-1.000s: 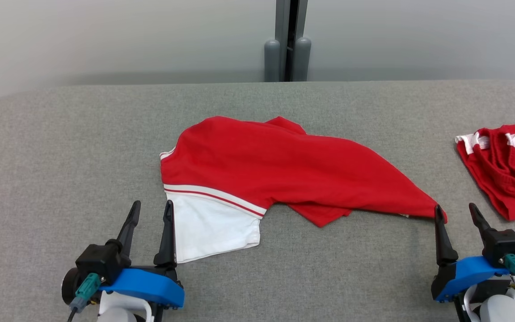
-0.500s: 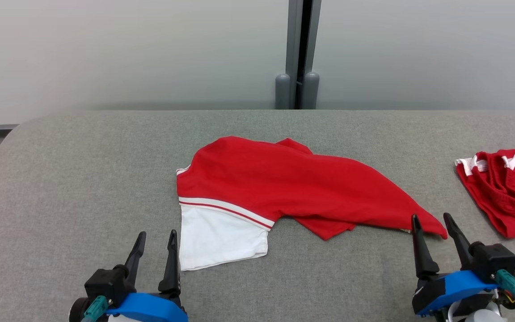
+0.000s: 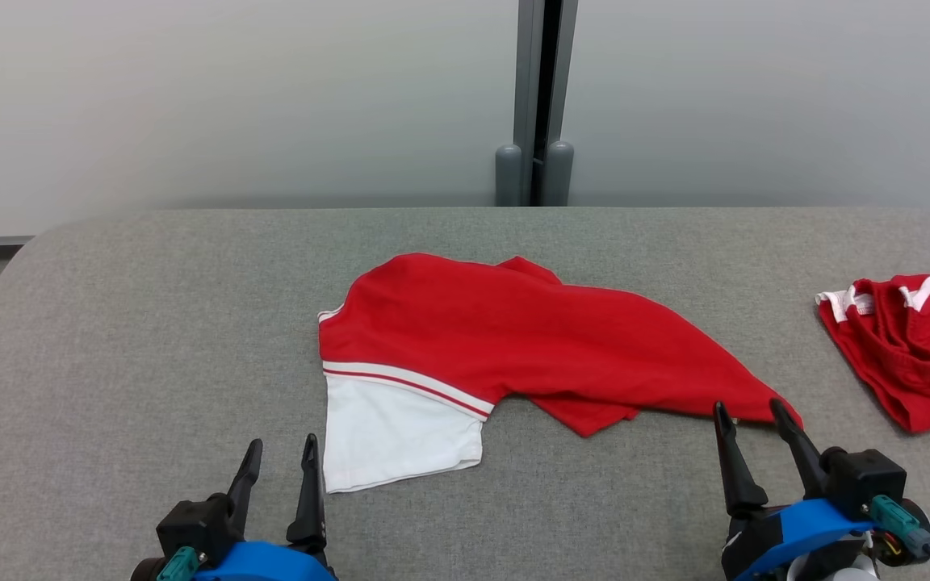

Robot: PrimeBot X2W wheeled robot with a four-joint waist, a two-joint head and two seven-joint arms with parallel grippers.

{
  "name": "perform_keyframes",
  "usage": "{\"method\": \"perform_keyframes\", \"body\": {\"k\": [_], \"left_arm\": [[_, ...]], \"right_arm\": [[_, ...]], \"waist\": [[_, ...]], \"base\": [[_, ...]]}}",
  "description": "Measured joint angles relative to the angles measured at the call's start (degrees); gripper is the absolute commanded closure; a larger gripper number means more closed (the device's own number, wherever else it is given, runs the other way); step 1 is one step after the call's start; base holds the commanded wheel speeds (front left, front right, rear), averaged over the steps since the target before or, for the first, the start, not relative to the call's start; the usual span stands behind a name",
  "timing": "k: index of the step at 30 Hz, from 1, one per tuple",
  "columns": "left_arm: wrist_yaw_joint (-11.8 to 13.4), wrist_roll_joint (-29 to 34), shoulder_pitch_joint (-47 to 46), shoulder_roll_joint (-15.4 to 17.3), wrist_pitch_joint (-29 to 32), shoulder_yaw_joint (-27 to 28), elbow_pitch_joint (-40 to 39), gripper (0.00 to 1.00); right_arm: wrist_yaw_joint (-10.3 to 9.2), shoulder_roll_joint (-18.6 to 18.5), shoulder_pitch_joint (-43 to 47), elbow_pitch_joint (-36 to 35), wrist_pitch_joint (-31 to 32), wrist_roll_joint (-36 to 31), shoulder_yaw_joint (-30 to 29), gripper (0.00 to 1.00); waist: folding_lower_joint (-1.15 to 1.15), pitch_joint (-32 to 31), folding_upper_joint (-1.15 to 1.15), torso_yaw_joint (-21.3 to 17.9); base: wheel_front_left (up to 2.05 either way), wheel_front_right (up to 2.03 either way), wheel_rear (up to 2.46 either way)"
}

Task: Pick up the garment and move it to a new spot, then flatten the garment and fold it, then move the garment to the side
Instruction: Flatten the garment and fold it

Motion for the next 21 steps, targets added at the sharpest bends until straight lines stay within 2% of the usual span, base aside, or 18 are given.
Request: {"method": "perform_keyframes", "body": {"k": [15,21], "left_arm": [[0.53,0.05,-0.42,0.41,0.48,-0.6,0.07,0.0],[1.21,-0.29,-2.7,0.81,9.48,-2.07,4.02,0.0]], "right_arm": [[0.0,0.0,0.14,-0.26,0.0,-0.04,0.33,0.0],[0.0,0.0,-0.48,0.08,0.0,-0.04,0.19,0.0]], "waist": [[0.01,1.37,0.0,-0.22],[0.01,2.87,0.0,-0.9]], "base": [[0.0,0.0,0.0],[0.0,0.0,0.0]]}}
